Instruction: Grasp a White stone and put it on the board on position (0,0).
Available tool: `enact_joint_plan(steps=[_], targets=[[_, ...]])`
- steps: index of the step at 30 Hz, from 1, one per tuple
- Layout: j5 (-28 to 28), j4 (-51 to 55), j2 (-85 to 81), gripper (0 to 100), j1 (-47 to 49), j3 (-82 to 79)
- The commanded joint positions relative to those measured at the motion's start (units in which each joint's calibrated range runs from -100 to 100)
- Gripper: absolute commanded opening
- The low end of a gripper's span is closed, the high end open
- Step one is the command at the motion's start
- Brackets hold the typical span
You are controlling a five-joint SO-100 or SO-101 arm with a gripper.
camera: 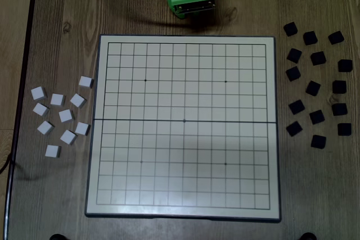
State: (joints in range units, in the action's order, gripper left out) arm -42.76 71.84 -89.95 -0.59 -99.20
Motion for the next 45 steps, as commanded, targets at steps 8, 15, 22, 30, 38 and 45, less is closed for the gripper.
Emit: enact_joint_plan(steps=[8, 15, 22, 30, 38, 45], targets=[[-0.4, 3.6, 0.7, 9, 18.6, -0.7], [-0.4, 3.6, 0.7, 9, 18.6, -0.7], [-0.4, 3.6, 0.7, 9, 18.6, -0.7], [-0.4, 3.6, 0.7, 9, 18.6, -0.7], [-0.4, 3.6, 0.7, 9, 18.6, -0.7], [-0.5, 3.6, 0.7, 7, 18.6, -0.7]])
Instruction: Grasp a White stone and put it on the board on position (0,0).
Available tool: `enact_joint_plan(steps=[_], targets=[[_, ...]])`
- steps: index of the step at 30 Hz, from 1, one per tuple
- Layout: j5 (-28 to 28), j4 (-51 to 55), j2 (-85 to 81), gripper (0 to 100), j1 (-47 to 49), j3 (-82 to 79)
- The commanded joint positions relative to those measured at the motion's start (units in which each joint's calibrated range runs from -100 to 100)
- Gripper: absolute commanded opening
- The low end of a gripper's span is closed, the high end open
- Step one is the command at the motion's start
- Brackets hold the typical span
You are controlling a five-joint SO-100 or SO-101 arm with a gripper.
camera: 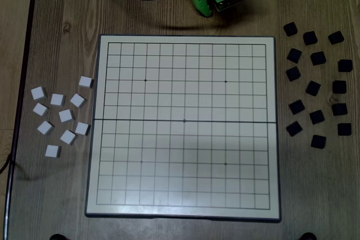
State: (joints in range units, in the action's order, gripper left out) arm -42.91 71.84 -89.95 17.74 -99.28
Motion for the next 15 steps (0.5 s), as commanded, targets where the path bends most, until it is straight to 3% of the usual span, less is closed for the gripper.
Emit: enact_joint_plan(steps=[1, 8, 15], targets=[[-0.4, 3.6, 0.7, 7, 0.2, -0.6], [-0.7, 3.6, 0.7, 9, 0.1, -0.6], [-8.2, 3.7, 1.0, 6, -9.2, -0.6]])
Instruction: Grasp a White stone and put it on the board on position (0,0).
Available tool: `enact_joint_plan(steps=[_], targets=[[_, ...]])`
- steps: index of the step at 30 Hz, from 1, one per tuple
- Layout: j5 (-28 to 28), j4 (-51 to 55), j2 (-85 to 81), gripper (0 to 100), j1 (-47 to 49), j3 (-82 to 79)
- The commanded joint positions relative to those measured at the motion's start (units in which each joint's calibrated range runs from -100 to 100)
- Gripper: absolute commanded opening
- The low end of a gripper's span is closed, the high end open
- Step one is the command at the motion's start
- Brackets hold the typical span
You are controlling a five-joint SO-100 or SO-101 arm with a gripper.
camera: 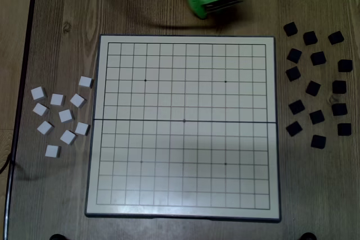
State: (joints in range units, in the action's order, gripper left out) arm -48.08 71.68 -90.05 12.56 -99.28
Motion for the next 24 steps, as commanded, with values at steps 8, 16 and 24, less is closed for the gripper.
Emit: enact_joint_plan(steps=[8, 16, 24], targets=[[-2.8, 3.8, 0.9, 6, -10.8, -0.6], [-3.0, 3.8, 1.0, 6, -15.2, -0.6], [-3.7, 3.8, 1.2, 6, -23.3, -0.6]])
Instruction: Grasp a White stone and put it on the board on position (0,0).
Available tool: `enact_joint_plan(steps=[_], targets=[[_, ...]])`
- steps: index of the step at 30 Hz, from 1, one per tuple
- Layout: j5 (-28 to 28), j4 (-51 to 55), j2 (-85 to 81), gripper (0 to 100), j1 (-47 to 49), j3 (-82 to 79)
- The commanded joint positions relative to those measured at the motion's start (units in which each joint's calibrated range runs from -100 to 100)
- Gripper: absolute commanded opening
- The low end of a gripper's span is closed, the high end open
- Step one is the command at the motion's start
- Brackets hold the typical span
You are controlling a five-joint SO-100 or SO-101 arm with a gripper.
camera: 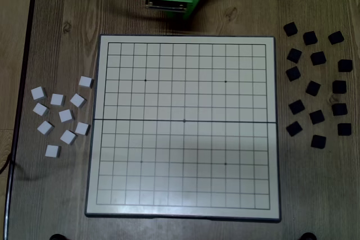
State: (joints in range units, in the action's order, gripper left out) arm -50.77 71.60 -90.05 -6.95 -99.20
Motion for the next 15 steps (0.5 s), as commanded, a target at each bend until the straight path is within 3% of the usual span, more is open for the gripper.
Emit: enact_joint_plan(steps=[1, 6, 15], targets=[[-1.2, 3.9, 1.2, 6, -4.9, -0.7], [-2.4, 2.9, 4.5, 6, -9.9, -0.4], [1.6, -2.8, 30.7, 6, -20.9, 15.7]])
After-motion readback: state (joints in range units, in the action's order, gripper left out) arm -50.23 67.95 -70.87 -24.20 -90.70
